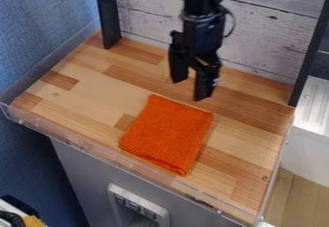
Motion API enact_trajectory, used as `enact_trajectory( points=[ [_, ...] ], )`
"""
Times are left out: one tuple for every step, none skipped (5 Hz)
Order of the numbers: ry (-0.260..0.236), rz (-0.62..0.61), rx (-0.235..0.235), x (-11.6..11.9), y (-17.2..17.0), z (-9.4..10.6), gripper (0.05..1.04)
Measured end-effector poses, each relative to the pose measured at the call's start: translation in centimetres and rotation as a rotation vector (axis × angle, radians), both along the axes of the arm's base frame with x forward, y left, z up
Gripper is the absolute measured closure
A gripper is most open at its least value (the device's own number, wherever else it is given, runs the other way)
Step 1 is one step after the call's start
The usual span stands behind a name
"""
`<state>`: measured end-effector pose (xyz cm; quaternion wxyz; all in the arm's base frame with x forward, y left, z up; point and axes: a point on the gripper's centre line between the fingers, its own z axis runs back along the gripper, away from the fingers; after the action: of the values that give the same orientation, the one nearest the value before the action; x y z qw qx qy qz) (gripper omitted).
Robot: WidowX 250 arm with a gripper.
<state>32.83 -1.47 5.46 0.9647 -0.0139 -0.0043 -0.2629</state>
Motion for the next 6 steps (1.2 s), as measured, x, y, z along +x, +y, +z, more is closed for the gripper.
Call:
enact_trajectory(
  points=[
    [-0.037, -0.143, -0.008, -1.3, 0.7, 0.1, 0.084],
    [-0.052, -0.250, -0.007, -2.7, 1.6, 0.6, 0.086],
    [-0.044, -0.335, -0.008, -4.0, 2.2, 1.0, 0.085],
    [-0.025, -0.392, -0.014, -4.9, 2.4, 1.3, 0.085],
    [-0.004, -0.434, -0.022, -5.8, 2.4, 1.8, 0.085],
    [0.031, -0.458, -0.025, -6.4, 2.5, 1.8, 0.112]
  ],
)
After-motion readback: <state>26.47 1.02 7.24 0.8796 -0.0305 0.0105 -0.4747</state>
